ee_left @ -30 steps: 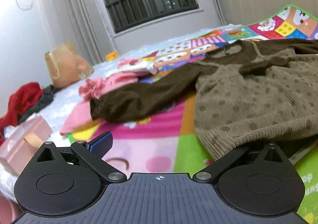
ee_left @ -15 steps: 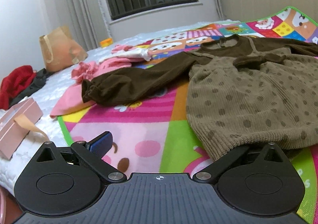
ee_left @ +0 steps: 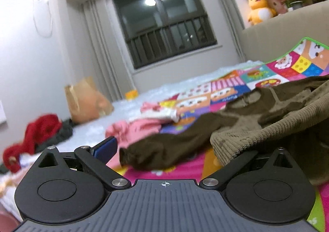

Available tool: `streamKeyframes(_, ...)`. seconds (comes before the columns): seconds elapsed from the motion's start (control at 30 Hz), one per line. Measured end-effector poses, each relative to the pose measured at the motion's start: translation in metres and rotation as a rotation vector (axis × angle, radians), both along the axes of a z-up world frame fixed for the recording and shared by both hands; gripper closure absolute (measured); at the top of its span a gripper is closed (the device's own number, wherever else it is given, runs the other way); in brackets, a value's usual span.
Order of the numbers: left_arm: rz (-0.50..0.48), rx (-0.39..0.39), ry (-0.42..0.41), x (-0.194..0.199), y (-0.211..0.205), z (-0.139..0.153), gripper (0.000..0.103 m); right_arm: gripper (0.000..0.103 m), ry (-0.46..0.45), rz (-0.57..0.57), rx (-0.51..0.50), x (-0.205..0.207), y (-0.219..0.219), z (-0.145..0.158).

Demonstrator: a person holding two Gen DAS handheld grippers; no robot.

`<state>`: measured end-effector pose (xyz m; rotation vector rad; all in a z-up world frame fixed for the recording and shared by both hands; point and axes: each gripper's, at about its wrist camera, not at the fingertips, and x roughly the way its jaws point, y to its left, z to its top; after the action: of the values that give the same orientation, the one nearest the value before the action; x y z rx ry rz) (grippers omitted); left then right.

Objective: Fold clothes
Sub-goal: 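Release the hem with the right tool and withdraw it, then grasp a dark brown sleeve with the left tool and lift it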

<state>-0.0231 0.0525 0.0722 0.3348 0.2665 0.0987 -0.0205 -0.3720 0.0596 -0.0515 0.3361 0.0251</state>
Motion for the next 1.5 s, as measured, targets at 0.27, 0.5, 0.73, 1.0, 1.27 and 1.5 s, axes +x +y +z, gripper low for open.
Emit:
streamKeyframes(0.27,-0.063,0.011,0.206,-0.022,0.002,-0.039,0.0,0.091,0.133,-0.012,-0.024,-0.013,-0.007,-0.041)
streamKeyframes(0.5,-0.065,0.008,0.301,-0.041,0.004,-0.066,0.0,0.078,0.213,-0.033,-0.023,-0.036,-0.007,-0.075)
streamKeyframes(0.73,-0.159,-0.029,0.434,-0.056,0.015,-0.078,0.0,0.033,0.2,-0.048,-0.03,-0.068,-0.012,-0.082)
streamKeyframes(1.0,-0.392,-0.37,0.438,-0.064,0.038,-0.048,0.0,0.0,0.165,-0.046,-0.015,-0.088,-0.018,-0.066)
streamKeyframes(1.27,-0.436,-0.577,0.389,-0.009,0.0,-0.032,0.0,0.0,0.101,0.136,0.15,-0.037,0.025,-0.034)
streamKeyframes(1.5,-0.394,-0.59,0.454,0.022,-0.029,-0.052,0.0,0.0,0.117,0.222,0.233,-0.001,0.051,-0.032)
